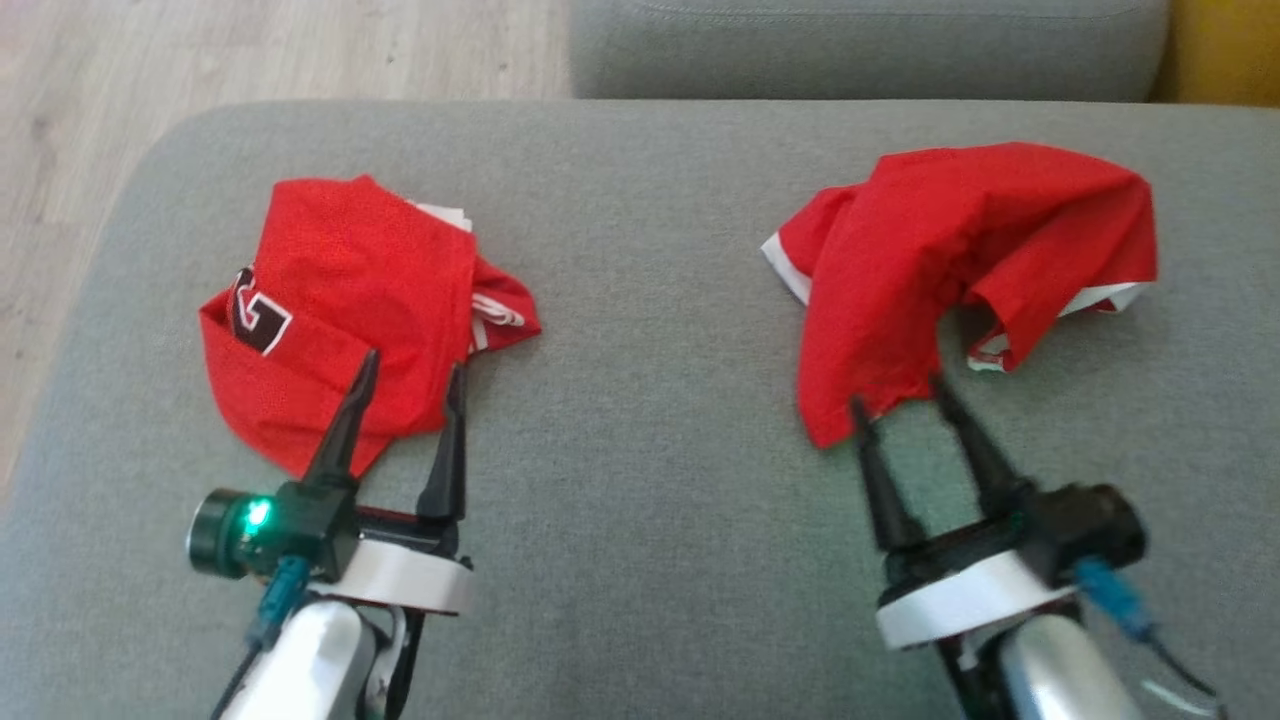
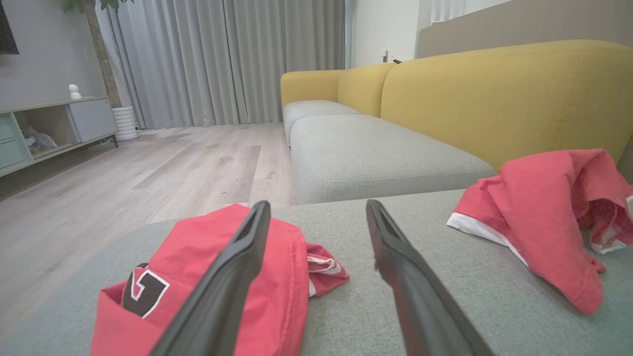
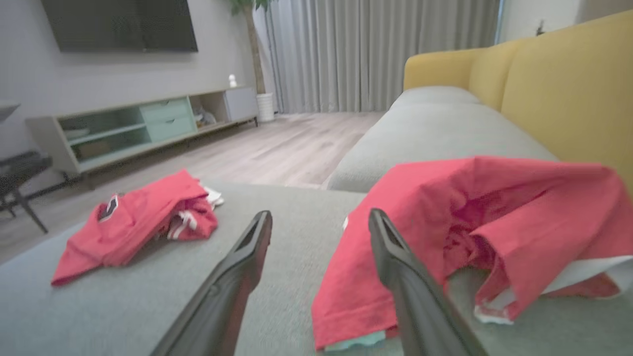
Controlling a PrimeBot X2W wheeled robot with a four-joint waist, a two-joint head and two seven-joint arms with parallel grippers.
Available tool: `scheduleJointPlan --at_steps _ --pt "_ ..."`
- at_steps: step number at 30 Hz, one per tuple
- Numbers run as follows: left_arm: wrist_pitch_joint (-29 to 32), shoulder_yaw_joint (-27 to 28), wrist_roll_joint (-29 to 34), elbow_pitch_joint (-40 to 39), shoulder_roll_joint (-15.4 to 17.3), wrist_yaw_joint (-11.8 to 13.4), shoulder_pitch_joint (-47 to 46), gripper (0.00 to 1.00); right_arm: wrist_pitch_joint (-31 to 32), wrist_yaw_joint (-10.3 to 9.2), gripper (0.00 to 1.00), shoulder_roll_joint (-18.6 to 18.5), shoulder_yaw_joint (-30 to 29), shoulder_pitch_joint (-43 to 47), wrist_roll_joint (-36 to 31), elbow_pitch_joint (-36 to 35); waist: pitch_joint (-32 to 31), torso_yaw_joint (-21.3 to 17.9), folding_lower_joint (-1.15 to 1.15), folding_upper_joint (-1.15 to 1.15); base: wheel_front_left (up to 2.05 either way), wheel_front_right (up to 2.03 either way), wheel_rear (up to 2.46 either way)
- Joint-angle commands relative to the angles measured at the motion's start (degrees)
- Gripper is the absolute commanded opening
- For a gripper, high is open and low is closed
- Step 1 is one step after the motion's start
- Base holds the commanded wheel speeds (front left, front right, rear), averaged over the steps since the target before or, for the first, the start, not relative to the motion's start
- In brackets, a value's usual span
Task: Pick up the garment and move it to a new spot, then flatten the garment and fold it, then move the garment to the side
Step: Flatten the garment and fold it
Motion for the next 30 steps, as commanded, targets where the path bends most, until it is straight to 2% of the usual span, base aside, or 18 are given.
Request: scheduleJointPlan --at_steps 1,4,10,13,22,23,24,25,26,30 --pt "-0.3 2.4 1.0 -1.6 0.2 -0.5 -3.1 1.0 -0.4 -0.04 1.0 -0.1 2.2 -2.7 -1.6 0.1 0.6 0.5 0.01 0.0 0.0 0.0 0.0" --pt "-0.3 2.8 2.2 -0.8 -0.6 -1.6 -3.6 1.0 1.5 -0.04 1.0 -0.1 3.2 -5.2 -7.3 5.3 1.5 1.1 0.01 0.0 0.0 0.0 0.0" --pt "-0.3 4.0 3.8 1.4 -2.5 -4.2 -5.0 1.0 10.1 -0.04 1.0 -0.1 2.7 -11.5 -16.1 14.6 3.7 2.9 0.01 0.0 0.0 0.0 0.0" --pt "-0.3 4.6 4.3 2.2 -3.5 -5.0 -5.6 1.0 13.2 -0.04 1.0 -0.1 1.6 -13.2 -17.9 17.6 4.4 3.6 0.01 0.0 0.0 0.0 0.0" --pt "-0.3 6.8 5.7 3.3 -5.1 -6.6 -6.0 1.0 17.1 -0.04 1.0 -0.1 -0.4 -14.8 -20.2 21.3 5.3 4.0 0.01 0.0 0.0 0.0 0.0" --pt "-0.3 7.1 5.9 3.4 -5.2 -6.7 -5.9 1.0 17.3 -0.04 0.87 -0.1 -0.6 -14.8 -20.3 21.5 5.3 3.9 0.01 0.0 0.0 0.0 0.0" --pt "-0.3 7.4 6.1 3.5 -5.4 -6.9 -5.9 1.0 17.3 -0.04 0.36 -0.1 -0.7 -14.8 -20.2 21.7 5.2 3.7 0.01 0.0 0.0 0.0 0.0" --pt "-0.3 7.7 6.2 3.7 -5.5 -7.0 -5.8 1.0 17.2 -0.04 0.09 -0.1 -0.8 -14.8 -20.1 21.9 5.0 3.4 0.01 0.0 0.0 0.0 0.0" --pt "-0.3 7.9 6.3 3.8 -5.6 -7.2 -5.7 1.0 17.0 -0.04 0.0 -0.1 -0.9 -14.7 -20.1 22.0 4.9 3.2 0.01 0.0 0.0 0.0 0.0" --pt "-0.3 9.1 6.8 4.3 -6.1 -7.8 -5.5 1.0 13.6 -0.04 0.0 -0.1 -2.2 -14.6 -18.5 20.5 3.8 2.0 0.01 0.0 0.0 0.0 0.0"
